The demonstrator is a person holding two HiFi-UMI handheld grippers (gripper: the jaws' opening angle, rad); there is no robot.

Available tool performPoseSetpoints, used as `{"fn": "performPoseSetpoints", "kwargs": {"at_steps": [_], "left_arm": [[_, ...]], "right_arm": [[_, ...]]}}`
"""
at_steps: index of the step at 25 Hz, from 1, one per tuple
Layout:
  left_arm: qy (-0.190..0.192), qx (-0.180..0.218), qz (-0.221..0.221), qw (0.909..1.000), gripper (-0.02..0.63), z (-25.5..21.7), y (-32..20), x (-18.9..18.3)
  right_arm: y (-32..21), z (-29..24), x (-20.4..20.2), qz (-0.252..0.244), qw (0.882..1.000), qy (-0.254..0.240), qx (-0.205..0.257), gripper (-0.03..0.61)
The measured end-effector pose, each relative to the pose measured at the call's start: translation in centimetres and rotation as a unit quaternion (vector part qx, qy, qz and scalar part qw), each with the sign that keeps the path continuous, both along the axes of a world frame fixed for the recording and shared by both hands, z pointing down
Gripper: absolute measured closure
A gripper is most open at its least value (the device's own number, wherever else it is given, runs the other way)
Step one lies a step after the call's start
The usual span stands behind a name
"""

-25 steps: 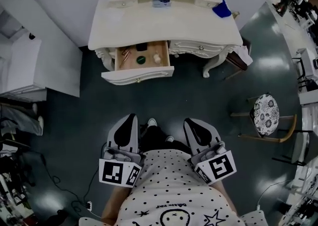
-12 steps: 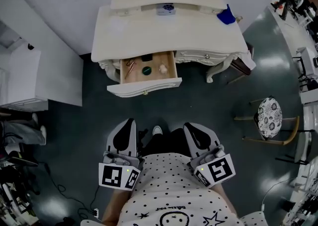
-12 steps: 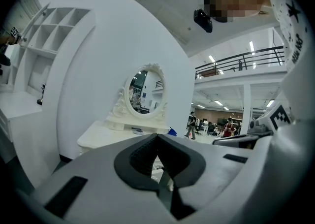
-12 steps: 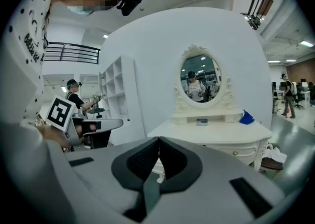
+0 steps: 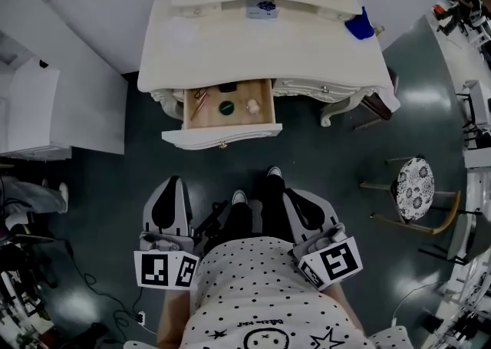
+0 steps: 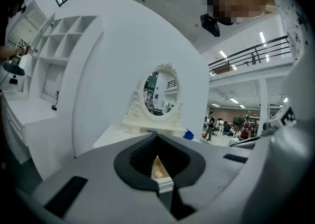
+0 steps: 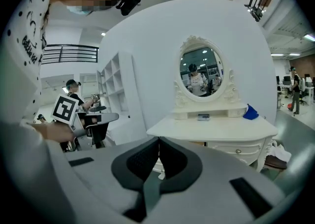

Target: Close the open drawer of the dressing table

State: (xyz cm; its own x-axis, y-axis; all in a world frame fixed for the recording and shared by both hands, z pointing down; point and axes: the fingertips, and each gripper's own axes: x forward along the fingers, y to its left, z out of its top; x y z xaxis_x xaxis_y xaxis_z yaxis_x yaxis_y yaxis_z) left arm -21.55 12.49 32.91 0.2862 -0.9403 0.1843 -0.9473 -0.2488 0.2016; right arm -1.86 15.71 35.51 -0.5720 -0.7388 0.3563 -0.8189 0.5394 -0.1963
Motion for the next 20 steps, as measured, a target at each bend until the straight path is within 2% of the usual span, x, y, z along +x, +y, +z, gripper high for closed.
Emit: {"fn": "performPoseSetpoints", "kwargs": {"at_steps": [12, 20], "left_arm": [[-0.056, 0.002, -0.108, 0.9926, 0.601, -1.0, -5.5, 0.8], [-0.061, 0.001, -0.128, 0.9898, 0.601, -0.5, -8.1, 5.5]], "right_arm": [[-8.4, 0.4, 6.1, -0.044, 0.999, -0.023, -0.004, 0.569], [-12.4, 0.6, 11.9, -0.05, 0.998, -0.027, 0.003, 0.569]]}}
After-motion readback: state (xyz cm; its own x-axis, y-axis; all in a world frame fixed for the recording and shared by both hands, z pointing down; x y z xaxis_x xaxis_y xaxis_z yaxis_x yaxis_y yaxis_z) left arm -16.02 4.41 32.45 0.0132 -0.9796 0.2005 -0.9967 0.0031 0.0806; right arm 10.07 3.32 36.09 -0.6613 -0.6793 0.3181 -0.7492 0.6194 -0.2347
